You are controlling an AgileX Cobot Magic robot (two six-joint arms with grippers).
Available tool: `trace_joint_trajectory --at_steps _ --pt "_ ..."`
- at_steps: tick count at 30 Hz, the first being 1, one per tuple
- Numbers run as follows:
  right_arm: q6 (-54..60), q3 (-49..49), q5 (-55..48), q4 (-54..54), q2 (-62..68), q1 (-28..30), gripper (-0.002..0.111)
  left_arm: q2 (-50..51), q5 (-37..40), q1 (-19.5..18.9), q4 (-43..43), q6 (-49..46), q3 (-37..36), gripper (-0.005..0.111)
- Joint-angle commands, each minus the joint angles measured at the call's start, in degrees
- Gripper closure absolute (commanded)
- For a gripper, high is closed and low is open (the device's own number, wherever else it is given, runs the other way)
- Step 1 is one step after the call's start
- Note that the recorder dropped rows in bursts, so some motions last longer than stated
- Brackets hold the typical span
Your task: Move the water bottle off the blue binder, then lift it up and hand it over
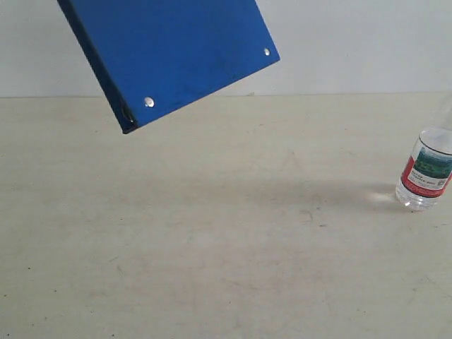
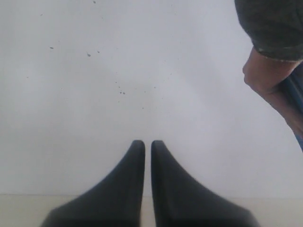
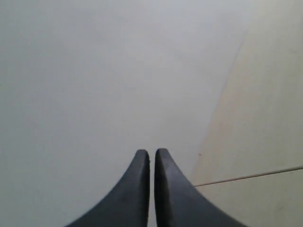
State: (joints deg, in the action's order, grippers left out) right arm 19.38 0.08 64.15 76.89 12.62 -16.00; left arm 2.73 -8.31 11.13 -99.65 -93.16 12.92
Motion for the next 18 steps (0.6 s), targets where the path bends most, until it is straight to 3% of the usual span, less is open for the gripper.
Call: trace_joint_trajectory --at_steps 1,4,7,10,18 --pt "-11.6 -0.08 -7.29 -10.55 -0.05 -0.03 0.109 -0.29 0.23 0.06 -0.29 0.25 -0.18 0.102" --pt "-26.99 -0.08 -27.05 -28.81 -0.05 -0.03 0.109 -0.29 0.23 0.06 -0.29 0.25 -0.18 0.102" --pt "-46.38 -2.52 -54.67 -61.21 -0.05 -0.03 0.109 -0.29 0.23 0.06 -0.29 0.25 -0.18 0.102" --pt "-67.37 -6.23 -85.57 -81.32 -0.05 -0.03 0.109 -0.29 0.23 0.06 -0.29 0.25 -0.18 0.102" --pt "-71.46 -5.16 -80.1 -75.8 -0.05 -0.03 0.109 -0.29 1.07 0.06 -0.29 0.57 -0.32 0.102"
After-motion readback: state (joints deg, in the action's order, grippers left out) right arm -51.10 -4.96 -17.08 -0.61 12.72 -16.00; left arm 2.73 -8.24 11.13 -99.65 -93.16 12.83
